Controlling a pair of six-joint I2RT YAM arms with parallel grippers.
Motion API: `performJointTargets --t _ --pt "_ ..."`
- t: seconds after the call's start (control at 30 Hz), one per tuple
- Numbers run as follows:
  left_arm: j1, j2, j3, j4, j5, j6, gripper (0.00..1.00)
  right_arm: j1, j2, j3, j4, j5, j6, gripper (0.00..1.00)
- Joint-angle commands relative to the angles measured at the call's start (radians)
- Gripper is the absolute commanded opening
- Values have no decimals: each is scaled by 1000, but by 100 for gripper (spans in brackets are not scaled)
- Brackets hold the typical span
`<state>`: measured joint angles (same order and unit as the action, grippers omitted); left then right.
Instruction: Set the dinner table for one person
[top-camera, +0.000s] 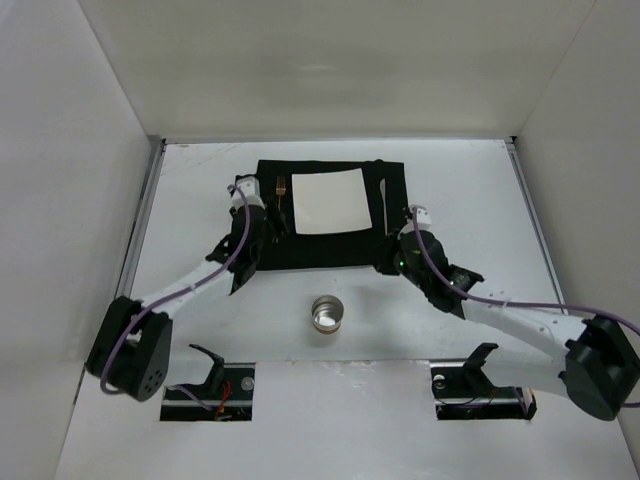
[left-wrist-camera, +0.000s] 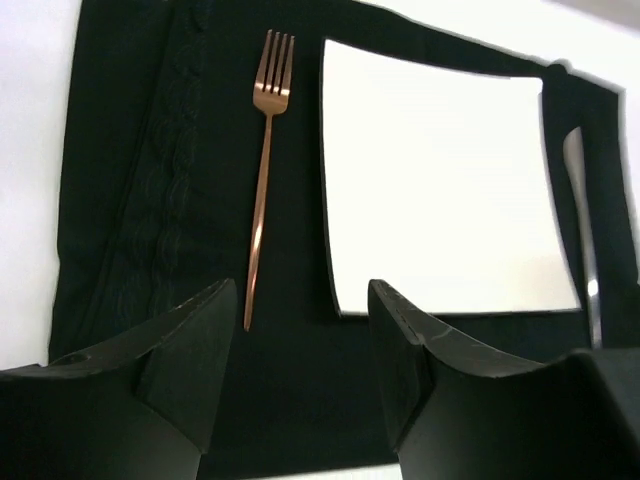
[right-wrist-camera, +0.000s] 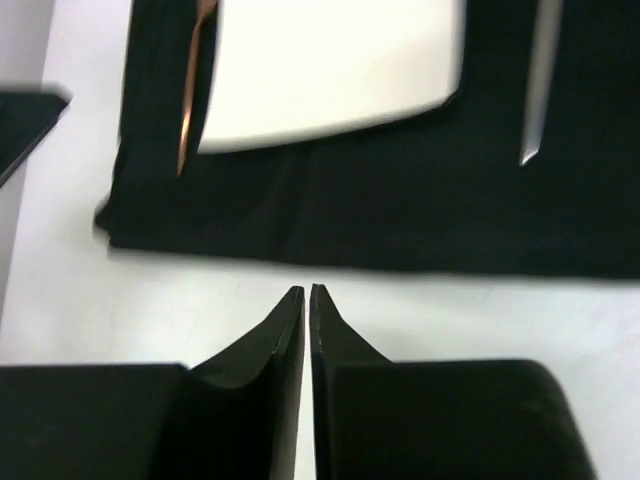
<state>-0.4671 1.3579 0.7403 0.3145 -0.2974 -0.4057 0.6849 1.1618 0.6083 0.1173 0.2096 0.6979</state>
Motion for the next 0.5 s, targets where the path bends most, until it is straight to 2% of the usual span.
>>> performJointTargets --t 0.0,0.07,0.13,0.17,0.27,0.47 --pt "12 -115 -219 158 -42 -180 52 116 -92 48 -256 46 -43 12" --pt "34 -213 -336 208 -63 -254 52 200 -126 67 -353 50 -41 23" --pt "55 -316 -438 247 -98 -312 53 282 -131 108 -444 54 -28 42" --pt "60 -350 -465 261 -111 -317 53 313 -117 135 -485 56 -21 48" --pt "75 -459 -544 320 -152 -317 54 368 -53 221 -585 82 -20 56" --pt "66 -620 -605 321 -166 -321 58 411 136 359 -631 86 -37 55"
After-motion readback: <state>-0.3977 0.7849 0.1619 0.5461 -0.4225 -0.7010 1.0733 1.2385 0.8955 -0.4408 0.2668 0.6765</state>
